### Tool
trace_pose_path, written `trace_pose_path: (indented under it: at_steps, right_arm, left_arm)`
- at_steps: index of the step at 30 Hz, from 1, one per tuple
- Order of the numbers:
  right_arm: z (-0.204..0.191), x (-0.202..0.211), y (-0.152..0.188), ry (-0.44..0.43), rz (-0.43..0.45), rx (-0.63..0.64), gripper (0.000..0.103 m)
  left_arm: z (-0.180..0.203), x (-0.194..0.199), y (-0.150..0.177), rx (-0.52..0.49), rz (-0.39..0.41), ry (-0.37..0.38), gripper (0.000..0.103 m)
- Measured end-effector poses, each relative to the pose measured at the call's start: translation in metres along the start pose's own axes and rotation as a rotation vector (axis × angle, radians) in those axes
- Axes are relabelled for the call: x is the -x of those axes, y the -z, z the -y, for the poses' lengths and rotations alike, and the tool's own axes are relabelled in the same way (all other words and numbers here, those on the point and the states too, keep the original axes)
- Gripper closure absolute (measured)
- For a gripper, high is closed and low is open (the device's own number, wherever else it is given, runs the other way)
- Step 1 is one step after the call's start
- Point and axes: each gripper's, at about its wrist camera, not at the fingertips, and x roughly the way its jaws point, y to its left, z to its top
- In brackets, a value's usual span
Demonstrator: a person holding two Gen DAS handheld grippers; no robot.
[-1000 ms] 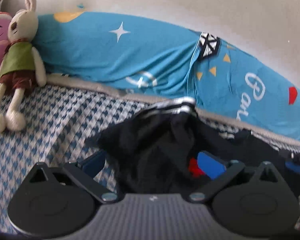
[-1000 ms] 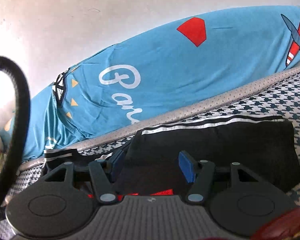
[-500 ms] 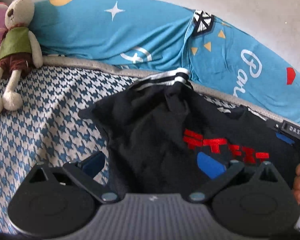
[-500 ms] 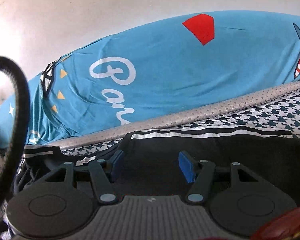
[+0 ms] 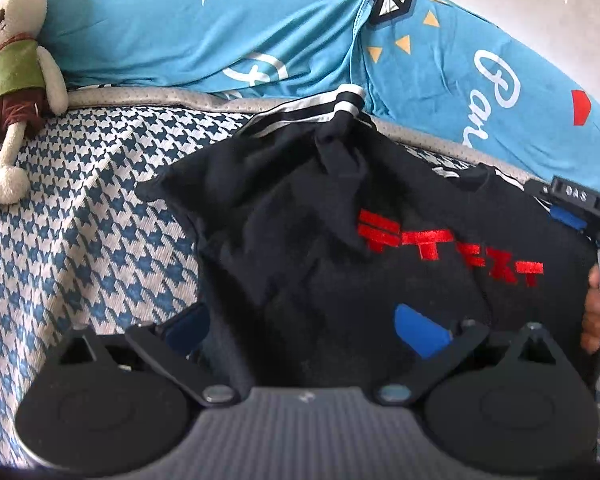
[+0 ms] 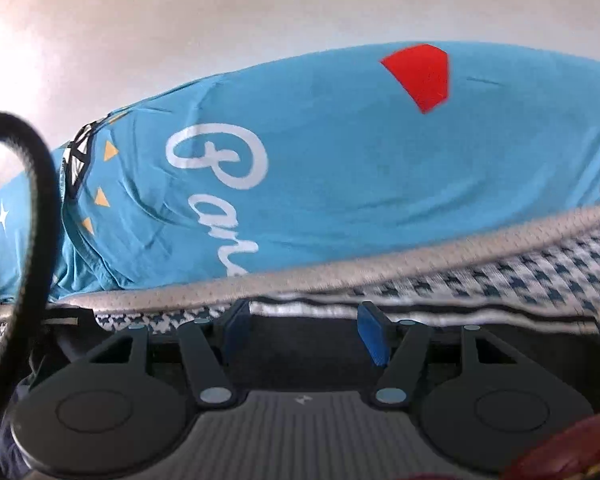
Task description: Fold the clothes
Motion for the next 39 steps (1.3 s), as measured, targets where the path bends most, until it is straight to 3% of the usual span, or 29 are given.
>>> trace_pose_path:
  at_steps: [7, 12, 13, 15, 17, 21, 28, 33, 36, 39]
  right_arm:
    - [0.000, -0.028, -0.001, -0.038, -0.043, 0.012, 0.043]
    - [-0.012, -0.032, 0.003, -0.016, -0.057, 0.140, 0.045]
    - [-0.014, -0.032, 0.004, -0.009, -0.057, 0.165, 0.048]
    - [-0.018, -0.032, 0.005, 0.006, -0.057, 0.215, 0.072]
    - [-0.018, -0.031, 0.007, 0.009, -0.050, 0.222, 0.085]
    - [-0.013, -0.029, 0.007, -0.020, -0.034, 0.181, 0.096]
    - [0.012, -0.011, -0.004, 0.028, 0.144, -0.089, 0.098]
    - [0.012, -0.020, 0.001, 0.076, 0.112, -0.099, 0.097]
    - [0.012, -0.014, -0.003, 0.091, 0.120, -0.149, 0.084]
    - [0.002, -0.001, -0.010, 0.117, 0.147, -0.124, 0.082]
  left_arm:
    - [-0.004, -0.002, 0.001, -0.002, -0.017, -0.002, 0.000]
    - [-0.005, -0.007, 0.003, -0.004, -0.044, -0.006, 0.000]
    - [-0.005, -0.008, 0.003, -0.005, -0.048, -0.010, 0.000]
    - [-0.005, -0.010, 0.004, -0.007, -0.051, -0.015, 0.000]
    - [-0.003, -0.010, 0.004, -0.012, -0.053, -0.019, 0.000]
    - [0.000, -0.011, 0.006, -0.022, -0.053, -0.023, 0.000]
    - [-0.001, -0.015, 0.006, -0.025, -0.059, -0.034, 0.000]
    - [-0.003, -0.018, 0.007, -0.020, -0.069, -0.049, 0.000]
    - [-0.008, -0.018, 0.007, -0.006, -0.067, -0.051, 0.000]
    - [-0.016, -0.015, 0.001, 0.000, -0.046, -0.066, 0.000]
